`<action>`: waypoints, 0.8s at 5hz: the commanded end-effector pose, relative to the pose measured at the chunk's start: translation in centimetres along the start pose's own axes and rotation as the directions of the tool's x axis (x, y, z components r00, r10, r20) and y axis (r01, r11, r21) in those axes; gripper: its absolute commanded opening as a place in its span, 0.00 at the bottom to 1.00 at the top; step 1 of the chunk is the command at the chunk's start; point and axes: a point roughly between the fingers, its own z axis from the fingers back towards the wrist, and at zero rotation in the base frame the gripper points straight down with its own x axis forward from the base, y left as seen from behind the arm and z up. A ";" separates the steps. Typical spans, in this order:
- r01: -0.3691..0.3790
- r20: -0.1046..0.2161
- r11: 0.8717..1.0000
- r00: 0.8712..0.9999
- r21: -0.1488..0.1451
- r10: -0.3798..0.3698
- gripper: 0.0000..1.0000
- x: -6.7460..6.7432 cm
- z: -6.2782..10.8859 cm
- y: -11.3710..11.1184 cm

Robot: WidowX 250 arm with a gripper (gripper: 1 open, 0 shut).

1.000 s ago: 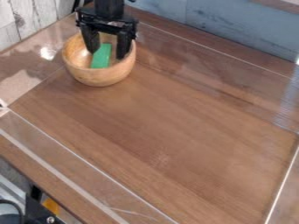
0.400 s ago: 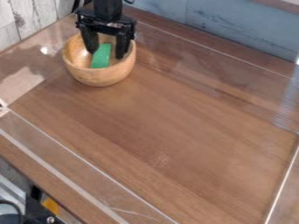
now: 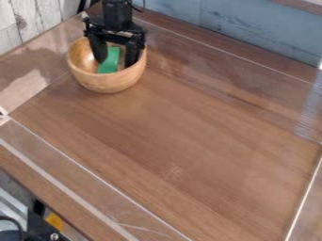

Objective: Remove the green block from inside the brown bowl and put it on the table

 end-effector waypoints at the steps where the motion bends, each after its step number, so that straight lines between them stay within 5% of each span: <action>1: -0.024 0.057 1.000 0.998 0.015 0.023 1.00 1.1 1.2 1.1; 4: -0.036 0.031 0.999 0.999 0.018 0.035 1.00 2.0 -0.8 1.7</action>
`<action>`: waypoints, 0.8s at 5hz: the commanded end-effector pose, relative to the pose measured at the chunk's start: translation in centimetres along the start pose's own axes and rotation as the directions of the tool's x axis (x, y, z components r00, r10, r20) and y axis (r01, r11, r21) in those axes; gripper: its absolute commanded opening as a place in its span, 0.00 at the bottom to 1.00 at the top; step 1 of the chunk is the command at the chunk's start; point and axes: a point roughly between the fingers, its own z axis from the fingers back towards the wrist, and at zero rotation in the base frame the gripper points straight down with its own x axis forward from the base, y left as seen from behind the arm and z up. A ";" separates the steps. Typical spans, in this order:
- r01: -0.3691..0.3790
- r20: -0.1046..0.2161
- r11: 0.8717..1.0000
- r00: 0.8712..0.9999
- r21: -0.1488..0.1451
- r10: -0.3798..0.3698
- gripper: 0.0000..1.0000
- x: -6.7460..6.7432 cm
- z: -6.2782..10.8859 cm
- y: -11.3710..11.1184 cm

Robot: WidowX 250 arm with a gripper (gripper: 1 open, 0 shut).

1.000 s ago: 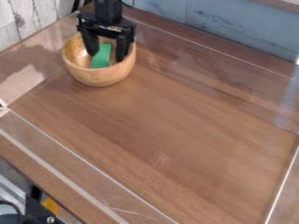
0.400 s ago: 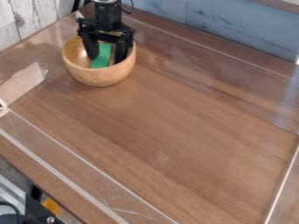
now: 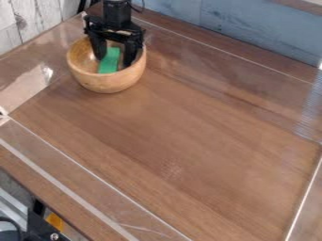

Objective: Remove the green block from inside the brown bowl and put it on the table

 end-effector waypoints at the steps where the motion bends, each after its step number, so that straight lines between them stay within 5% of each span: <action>1: -0.024 0.002 1.000 1.000 -0.001 0.024 1.00 0.2 -0.6 1.0; 4: -0.030 -0.032 1.000 0.999 -0.005 0.030 1.00 0.7 -2.5 1.3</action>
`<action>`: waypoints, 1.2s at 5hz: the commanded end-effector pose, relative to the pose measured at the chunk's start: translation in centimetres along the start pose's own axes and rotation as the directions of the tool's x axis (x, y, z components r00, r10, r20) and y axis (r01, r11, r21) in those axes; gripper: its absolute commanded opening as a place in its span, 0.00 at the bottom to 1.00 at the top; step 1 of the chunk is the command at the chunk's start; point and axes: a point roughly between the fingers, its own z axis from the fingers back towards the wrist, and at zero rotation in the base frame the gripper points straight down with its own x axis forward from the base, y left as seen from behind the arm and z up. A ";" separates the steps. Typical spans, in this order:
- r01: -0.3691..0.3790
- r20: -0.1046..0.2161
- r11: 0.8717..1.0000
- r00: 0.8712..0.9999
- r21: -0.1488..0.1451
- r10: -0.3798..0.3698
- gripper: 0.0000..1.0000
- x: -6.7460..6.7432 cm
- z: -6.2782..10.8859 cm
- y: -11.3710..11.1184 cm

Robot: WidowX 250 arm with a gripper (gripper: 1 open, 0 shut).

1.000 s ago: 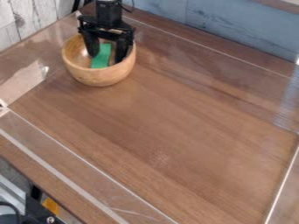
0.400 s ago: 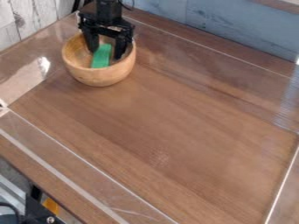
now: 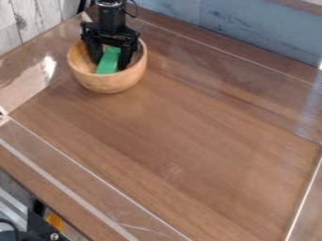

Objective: Remove the green block from inside the brown bowl and put it on the table

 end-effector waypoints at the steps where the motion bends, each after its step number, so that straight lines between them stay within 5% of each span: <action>1: -0.014 -0.008 1.000 1.000 -0.001 0.014 0.00 0.1 -0.6 0.4; 6: -0.025 0.006 1.000 1.000 -0.003 0.025 0.00 -1.6 2.3 0.2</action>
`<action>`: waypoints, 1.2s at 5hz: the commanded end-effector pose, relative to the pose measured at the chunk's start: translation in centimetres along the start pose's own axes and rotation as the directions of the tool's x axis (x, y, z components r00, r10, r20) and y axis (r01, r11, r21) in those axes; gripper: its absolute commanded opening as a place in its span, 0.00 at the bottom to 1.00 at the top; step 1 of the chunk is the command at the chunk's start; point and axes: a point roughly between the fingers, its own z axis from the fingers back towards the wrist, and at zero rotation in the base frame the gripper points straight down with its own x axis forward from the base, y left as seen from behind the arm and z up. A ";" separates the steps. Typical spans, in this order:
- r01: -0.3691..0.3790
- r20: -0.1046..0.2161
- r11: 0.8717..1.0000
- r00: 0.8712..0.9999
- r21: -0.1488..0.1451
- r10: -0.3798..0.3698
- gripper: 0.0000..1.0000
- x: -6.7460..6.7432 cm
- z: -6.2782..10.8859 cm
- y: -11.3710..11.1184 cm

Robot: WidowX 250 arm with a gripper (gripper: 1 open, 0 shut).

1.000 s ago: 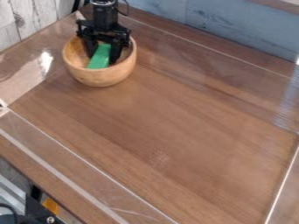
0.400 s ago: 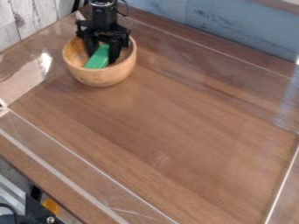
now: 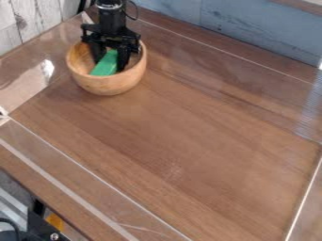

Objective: Remove the green block from inside the brown bowl and put it on the table

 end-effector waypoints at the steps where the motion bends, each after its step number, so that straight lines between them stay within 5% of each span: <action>1: -0.013 0.051 1.000 0.999 0.006 0.012 0.00 -0.2 2.4 0.4; 3: -0.013 0.054 1.000 0.998 0.012 0.012 0.00 -0.7 3.0 0.0; 6: 0.003 0.067 1.000 0.998 -0.018 -0.002 0.00 -1.7 4.6 -0.5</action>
